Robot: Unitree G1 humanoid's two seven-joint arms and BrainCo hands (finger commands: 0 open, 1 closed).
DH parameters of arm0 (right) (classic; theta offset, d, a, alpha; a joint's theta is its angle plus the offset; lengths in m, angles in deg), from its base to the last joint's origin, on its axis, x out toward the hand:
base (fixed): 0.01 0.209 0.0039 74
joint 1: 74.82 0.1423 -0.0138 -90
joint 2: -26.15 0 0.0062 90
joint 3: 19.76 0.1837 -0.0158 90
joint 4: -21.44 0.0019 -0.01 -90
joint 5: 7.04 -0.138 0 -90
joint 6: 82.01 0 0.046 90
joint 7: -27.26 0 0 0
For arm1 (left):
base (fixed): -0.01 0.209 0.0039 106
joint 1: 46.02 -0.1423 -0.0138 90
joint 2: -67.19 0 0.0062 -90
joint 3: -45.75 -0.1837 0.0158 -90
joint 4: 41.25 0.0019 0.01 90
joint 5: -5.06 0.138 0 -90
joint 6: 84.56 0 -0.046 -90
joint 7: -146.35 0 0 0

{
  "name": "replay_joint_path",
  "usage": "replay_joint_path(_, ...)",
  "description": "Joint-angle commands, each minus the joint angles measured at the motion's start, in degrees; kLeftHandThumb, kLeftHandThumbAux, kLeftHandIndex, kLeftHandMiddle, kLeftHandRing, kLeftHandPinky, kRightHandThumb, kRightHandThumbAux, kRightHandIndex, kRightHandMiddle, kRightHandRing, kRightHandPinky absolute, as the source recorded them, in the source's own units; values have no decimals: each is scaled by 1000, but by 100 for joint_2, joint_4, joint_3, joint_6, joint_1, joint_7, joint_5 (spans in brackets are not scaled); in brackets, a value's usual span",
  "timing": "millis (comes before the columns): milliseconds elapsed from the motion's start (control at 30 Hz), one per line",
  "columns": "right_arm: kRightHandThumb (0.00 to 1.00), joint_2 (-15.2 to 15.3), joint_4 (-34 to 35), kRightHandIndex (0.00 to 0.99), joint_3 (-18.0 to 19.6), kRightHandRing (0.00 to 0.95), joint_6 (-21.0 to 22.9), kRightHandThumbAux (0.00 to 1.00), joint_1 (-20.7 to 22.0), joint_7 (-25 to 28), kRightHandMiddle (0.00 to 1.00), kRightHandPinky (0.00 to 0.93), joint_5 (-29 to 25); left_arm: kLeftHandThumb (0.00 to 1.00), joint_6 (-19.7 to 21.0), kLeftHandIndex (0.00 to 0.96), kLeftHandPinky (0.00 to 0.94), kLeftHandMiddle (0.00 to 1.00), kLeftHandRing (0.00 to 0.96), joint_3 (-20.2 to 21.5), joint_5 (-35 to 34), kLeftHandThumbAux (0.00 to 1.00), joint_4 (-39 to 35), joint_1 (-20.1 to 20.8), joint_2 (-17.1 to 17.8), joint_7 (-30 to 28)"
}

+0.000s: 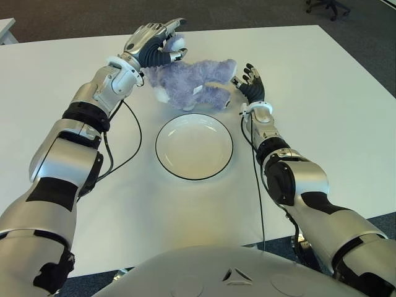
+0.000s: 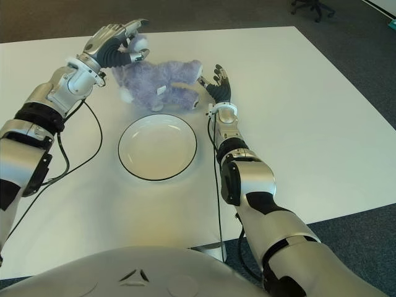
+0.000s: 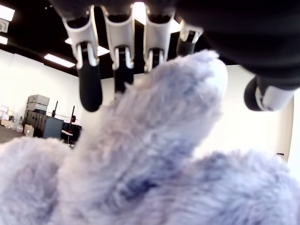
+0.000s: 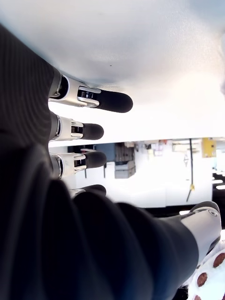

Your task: Put the doll into the plate.

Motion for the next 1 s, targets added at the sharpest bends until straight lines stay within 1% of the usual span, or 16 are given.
replay_joint_path(33, 316, -93, -254, 45, 34, 0, 294, 770, -310, 25, 0, 0, -48, 378, 39, 25, 483, 543, 550, -63, 32, 309, 163, -6, -70, -24)
replay_joint_path(133, 331, -97, -253, 47, 44, 0, 295, 778, -305, 20, 1, 0, -56, 380, 77, 21, 481, 531, 545, -75, 50, 274, 217, 16, -95, -5)
replay_joint_path(267, 335, -100, -252, 47, 51, 0, 294, 780, -304, 15, 2, 0, -60, 386, 130, 21, 468, 526, 544, -78, 37, 261, 278, 48, -127, -65)
replay_joint_path(500, 334, -103, -248, 45, 64, 0, 286, 780, -305, 15, 0, 0, -71, 384, 219, 22, 451, 523, 541, -109, 51, 276, 404, 100, -186, -85)
replay_joint_path(633, 346, -113, -244, 46, 69, 0, 270, 779, -304, 5, 0, 0, -71, 357, 251, 18, 432, 521, 539, -107, 22, 302, 480, 117, -214, -128)
replay_joint_path(667, 356, -115, -244, 46, 70, 0, 268, 776, -304, 2, 1, 0, -70, 348, 261, 12, 413, 504, 530, -104, 14, 307, 500, 122, -223, -140)
replay_joint_path(833, 363, -118, -241, 47, 72, 0, 271, 774, -300, -12, 1, 0, -66, 343, 307, 0, 371, 466, 503, -71, -60, 309, 617, 155, -285, -268)
replay_joint_path(867, 363, -118, -241, 46, 70, 0, 273, 771, -300, -15, 1, 0, -62, 324, 317, 0, 245, 350, 354, -63, -75, 309, 632, 160, -294, -300)
replay_joint_path(900, 363, -119, -240, 45, 67, 0, 273, 771, -299, -18, 1, 0, -59, 319, 320, 0, 212, 321, 316, -57, -85, 309, 637, 162, -295, -320)
replay_joint_path(933, 364, -118, -240, 45, 63, 0, 275, 770, -299, -19, 1, 0, -54, 318, 330, 0, 207, 316, 310, -52, -99, 309, 649, 168, -299, -357)
replay_joint_path(967, 363, -117, -240, 45, 61, 0, 275, 769, -299, -17, 1, 0, -52, 303, 339, 0, 120, 230, 205, -50, -107, 307, 662, 173, -303, -390)
replay_joint_path(1000, 362, -116, -241, 46, 60, 0, 276, 768, -300, -15, 1, 0, -51, 293, 346, 0, 77, 178, 150, -48, -114, 307, 671, 178, -306, -414)
